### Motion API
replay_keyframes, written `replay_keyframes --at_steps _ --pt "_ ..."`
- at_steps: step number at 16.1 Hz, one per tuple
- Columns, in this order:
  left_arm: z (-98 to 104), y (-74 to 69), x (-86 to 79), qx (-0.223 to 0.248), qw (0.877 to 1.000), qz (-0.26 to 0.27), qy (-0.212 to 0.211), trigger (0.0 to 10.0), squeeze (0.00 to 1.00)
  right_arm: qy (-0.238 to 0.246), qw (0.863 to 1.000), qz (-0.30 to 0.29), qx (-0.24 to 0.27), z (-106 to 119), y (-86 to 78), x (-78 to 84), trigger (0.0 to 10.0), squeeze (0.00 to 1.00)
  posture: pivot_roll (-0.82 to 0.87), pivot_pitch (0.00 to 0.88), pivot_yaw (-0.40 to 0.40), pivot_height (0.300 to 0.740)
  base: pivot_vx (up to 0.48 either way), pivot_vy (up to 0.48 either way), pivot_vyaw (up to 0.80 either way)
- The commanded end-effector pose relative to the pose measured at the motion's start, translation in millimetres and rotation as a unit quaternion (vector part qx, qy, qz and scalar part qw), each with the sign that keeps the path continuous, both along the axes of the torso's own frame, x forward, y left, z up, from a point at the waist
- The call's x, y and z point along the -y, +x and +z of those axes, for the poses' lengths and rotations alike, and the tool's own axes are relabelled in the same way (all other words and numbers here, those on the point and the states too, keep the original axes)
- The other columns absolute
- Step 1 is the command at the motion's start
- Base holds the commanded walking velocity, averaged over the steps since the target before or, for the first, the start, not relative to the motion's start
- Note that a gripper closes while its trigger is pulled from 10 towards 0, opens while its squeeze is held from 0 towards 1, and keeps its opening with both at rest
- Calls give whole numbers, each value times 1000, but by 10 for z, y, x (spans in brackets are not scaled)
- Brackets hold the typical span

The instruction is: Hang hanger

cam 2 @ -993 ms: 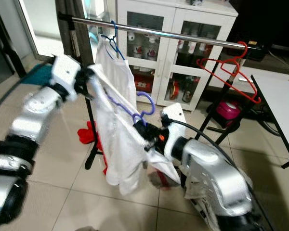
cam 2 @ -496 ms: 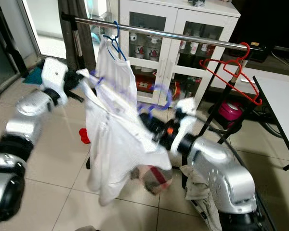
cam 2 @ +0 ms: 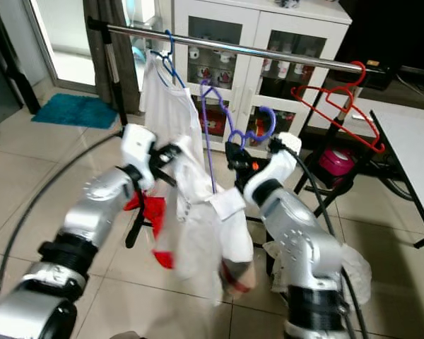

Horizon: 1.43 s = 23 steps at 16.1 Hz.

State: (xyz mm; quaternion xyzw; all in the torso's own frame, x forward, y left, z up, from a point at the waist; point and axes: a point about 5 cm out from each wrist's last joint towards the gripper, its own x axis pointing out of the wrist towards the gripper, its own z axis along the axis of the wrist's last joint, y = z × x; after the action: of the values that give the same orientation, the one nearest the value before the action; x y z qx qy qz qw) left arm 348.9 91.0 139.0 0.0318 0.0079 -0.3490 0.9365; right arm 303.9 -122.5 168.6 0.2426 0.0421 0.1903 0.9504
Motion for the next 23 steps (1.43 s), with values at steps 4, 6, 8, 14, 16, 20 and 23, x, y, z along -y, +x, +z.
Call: replay_keyframes --at_steps 4,6,8,14,16,20,23 --pt "113 -43 65 5 1000 -13 -26 0 0 -47 994 -81 64 166 127 119 0 0 -43 0 -57 740 0 0 0" --pt "249 -76 16 6 995 -12 -101 0 0 -3 993 -109 52 96 145 183 0 0 -44 0 -52 740 0 0 0" --pt "577 -116 -165 35 975 -14 -217 0 0 -76 984 -148 67 -3 148 348 0 0 -40 0 -63 740 0 0 0" --pt "852 -121 -370 28 973 1 -230 0 0 -51 979 -106 165 183 117 189 0 0 -22 0 -68 740 0 0 0" --pt "540 -137 -293 -24 989 26 -143 0 0 211 950 -163 163 416 123 307 0 0 -22 0 -72 740 0 0 0" --pt "266 -199 -239 -79 992 28 -93 0 0 310 918 -202 141 347 150 532 0 0 -26 0 -55 740 0 0 0" --pt "635 -264 -235 -33 976 -24 -212 0 0 -56 984 -109 133 73 139 280 0 0 -33 0 -63 740 0 0 0"
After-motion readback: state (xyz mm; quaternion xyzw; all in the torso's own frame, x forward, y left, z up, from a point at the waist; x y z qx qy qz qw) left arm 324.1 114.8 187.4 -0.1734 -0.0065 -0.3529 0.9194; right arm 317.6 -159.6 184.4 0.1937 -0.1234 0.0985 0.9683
